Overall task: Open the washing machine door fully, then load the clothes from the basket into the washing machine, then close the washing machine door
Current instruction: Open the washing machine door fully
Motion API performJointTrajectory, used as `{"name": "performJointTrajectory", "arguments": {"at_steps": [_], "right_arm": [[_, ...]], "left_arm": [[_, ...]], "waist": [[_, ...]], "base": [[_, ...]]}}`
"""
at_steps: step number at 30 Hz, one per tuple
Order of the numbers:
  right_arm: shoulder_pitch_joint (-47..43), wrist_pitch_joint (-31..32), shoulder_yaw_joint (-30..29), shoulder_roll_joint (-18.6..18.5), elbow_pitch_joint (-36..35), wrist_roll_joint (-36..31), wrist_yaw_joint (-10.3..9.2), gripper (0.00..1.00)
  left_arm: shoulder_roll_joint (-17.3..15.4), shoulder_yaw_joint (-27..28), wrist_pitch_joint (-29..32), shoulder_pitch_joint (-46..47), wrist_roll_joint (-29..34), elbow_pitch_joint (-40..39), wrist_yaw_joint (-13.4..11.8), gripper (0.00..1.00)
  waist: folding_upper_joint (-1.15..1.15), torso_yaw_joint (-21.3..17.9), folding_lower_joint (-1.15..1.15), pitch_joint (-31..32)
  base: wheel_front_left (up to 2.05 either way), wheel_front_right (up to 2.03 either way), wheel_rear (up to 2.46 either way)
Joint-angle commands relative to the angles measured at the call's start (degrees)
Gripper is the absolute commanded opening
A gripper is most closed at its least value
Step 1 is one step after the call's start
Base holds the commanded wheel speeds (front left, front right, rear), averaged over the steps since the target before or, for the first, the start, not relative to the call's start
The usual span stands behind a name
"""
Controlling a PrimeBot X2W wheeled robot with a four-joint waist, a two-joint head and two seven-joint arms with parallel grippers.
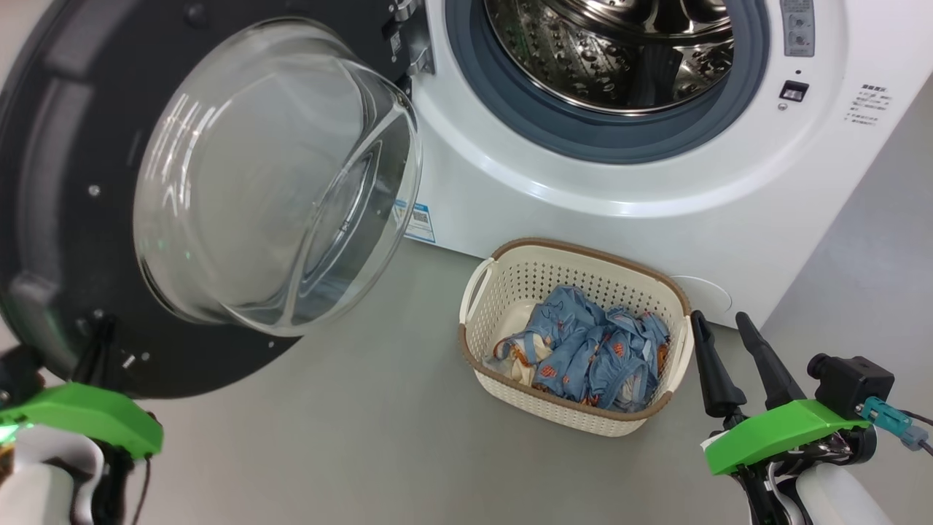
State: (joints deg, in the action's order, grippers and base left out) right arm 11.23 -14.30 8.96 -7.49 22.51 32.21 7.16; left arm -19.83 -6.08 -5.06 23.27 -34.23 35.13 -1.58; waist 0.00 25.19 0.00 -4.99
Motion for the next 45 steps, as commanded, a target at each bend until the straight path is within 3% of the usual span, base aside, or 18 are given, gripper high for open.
{"name": "performJointTrajectory", "arguments": {"at_steps": [1, 10, 23, 34, 45], "right_arm": [[1.7, -0.7, 0.9, -0.1, -1.5, -0.4, 0.33, 1.0], [2.7, -0.7, 0.8, -0.4, -1.3, -0.6, 0.33, 1.0], [3.4, -0.7, 1.0, -0.7, -1.0, -0.6, 0.33, 1.0], [3.3, -0.7, 0.9, -1.1, -0.9, -0.7, 0.33, 1.0], [3.0, -0.7, 0.8, -1.6, -0.8, -0.6, 0.33, 1.0]], "left_arm": [[-3.9, 2.4, -0.6, 4.3, -0.2, 0.5, 0.0, 0.0], [-6.0, 1.6, -1.8, 13.4, 1.0, 13.0, 0.9, 0.0], [-6.9, -0.5, -5.1, 20.7, 2.3, 24.3, 3.7, 0.0], [-5.4, -1.9, -8.3, 22.7, 2.4, 28.4, 6.3, 0.0], [-3.8, -2.2, -9.8, 20.2, 2.1, 27.2, 7.9, 0.0]], "waist": [[0.0, 0.2, 0.0, -0.5], [0.0, 0.2, 0.0, -2.3], [0.0, -0.3, 0.0, -2.7], [0.0, 0.4, 0.0, -2.9], [0.0, 0.7, 0.0, -2.2]], "base": [[0.0, 0.0, 0.0], [0.0, 0.0, 0.0], [0.0, 0.0, 0.0], [0.0, 0.0, 0.0], [0.0, 0.0, 0.0]]}}
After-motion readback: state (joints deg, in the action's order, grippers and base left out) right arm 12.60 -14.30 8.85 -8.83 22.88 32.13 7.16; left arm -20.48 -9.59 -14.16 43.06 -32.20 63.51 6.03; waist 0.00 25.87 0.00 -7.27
